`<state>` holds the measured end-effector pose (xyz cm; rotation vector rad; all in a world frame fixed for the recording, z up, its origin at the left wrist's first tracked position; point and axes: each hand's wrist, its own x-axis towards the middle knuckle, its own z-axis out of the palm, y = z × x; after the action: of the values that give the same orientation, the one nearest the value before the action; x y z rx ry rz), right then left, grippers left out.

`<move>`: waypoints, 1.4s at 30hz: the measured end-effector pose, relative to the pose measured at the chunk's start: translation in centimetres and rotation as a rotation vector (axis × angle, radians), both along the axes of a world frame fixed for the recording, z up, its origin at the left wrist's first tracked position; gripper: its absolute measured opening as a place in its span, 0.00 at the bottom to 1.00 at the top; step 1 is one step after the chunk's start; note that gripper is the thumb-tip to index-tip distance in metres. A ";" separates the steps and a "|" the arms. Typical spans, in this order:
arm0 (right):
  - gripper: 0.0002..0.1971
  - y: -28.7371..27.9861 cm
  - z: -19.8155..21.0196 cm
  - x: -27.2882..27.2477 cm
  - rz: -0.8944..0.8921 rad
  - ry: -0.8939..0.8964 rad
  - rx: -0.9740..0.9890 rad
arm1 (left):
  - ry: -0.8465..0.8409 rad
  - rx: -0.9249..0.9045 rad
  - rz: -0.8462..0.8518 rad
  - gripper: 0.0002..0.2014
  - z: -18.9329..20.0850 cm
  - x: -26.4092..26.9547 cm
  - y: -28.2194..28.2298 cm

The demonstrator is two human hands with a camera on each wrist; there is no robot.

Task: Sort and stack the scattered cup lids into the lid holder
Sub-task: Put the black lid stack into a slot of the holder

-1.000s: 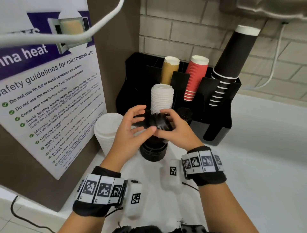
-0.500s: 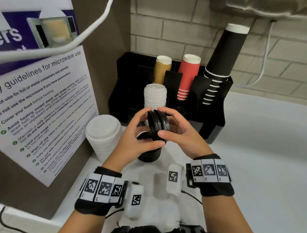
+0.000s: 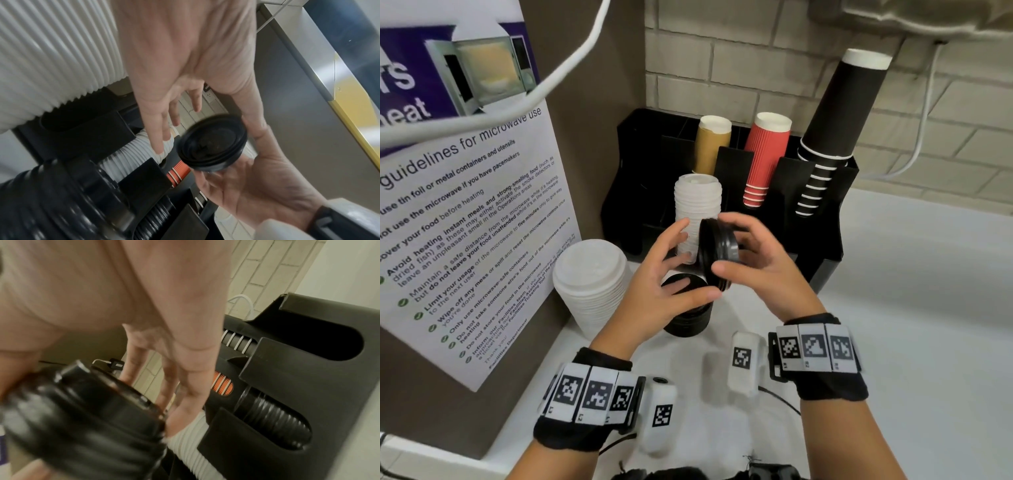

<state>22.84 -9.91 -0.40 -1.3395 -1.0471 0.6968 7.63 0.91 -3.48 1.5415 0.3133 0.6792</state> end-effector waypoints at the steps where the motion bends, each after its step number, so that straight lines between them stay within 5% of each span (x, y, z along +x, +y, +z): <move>1: 0.33 0.1 0.1 0.7 -0.077 -0.002 0.021 | -0.003 -0.007 0.028 0.43 0.0 -0.1 0.1; 6: 0.34 2.0 0.6 6.4 -0.472 -0.301 -0.013 | 0.013 0.031 0.133 0.27 0.1 -0.7 0.4; 13: 0.40 5.2 0.5 10.0 -0.213 -0.896 -0.619 | 0.027 0.040 0.158 0.20 0.1 -0.7 0.2; 18: 0.42 6.2 0.3 9.9 -0.111 -1.103 -0.822 | 0.035 0.053 0.155 0.18 0.2 -1.0 0.1; 32: 0.44 5.6 -1.6 8.0 -0.158 -1.222 -0.780 | 0.037 0.072 0.190 0.17 0.2 -1.6 0.2; 37: 0.28 4.0 -1.9 4.2 -0.395 -1.074 -0.188 | 0.007 0.063 0.220 0.17 0.3 -1.7 0.6; 39: 0.22 3.8 -2.4 1.9 -0.317 -0.957 -0.045 | -0.006 0.049 0.232 0.16 0.4 -1.7 0.8; 42: 0.28 3.9 -4.1 -0.5 0.007 -0.833 -0.295 | -0.014 0.040 0.241 0.16 0.6 -1.6 1.0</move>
<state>22.35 -5.99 -4.52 -1.9562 -1.6414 0.2826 5.99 1.86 -2.92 1.5505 0.4828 0.8885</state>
